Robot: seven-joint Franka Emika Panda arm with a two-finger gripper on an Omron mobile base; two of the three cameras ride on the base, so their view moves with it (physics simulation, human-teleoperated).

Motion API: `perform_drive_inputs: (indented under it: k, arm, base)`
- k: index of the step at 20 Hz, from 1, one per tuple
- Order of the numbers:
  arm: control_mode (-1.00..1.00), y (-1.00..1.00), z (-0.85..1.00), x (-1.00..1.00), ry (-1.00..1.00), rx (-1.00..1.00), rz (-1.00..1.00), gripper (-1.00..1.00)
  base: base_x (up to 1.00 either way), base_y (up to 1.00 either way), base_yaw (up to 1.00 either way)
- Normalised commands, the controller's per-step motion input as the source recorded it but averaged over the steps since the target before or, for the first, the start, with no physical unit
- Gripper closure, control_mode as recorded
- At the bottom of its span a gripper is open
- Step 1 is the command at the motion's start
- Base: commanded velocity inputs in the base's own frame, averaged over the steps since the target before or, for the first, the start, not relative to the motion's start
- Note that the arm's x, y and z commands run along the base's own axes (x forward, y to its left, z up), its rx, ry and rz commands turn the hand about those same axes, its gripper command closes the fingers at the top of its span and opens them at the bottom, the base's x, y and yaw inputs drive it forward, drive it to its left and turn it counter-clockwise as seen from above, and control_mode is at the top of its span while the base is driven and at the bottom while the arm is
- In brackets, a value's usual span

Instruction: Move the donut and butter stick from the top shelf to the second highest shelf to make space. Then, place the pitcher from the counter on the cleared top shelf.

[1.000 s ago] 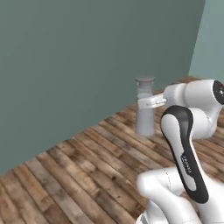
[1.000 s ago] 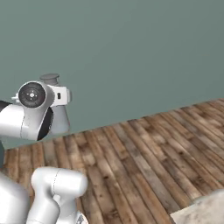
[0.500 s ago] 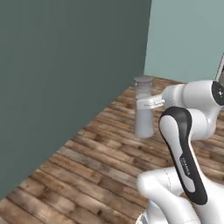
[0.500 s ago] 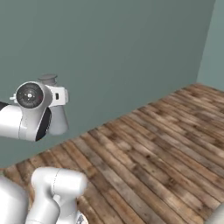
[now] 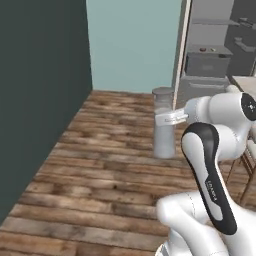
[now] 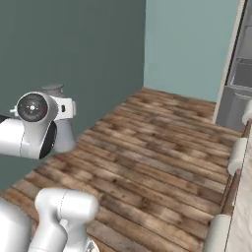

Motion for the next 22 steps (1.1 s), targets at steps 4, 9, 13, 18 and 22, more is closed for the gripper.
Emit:
perform_drive_inputs:
  k: [4,9,13,18,22]
  arm:
    - [1.00,0.00,0.00,0.00,0.00,0.00,0.00,1.00]
    - [1.00,0.00,0.00,0.00,0.00,0.00,0.00,1.00]
    - [1.00,0.00,0.00,0.00,0.00,0.00,0.00,1.00]
    - [1.00,0.00,0.00,0.00,0.00,0.00,0.00,1.00]
    - [1.00,0.00,0.00,0.00,0.00,0.00,0.00,1.00]
  base:
    - [0.72,0.00,-0.63]
    - [0.89,0.05,-0.57]
    - [1.00,0.21,-0.47]
    - [1.00,0.19,-0.38]
    - [1.00,0.07,-0.32]
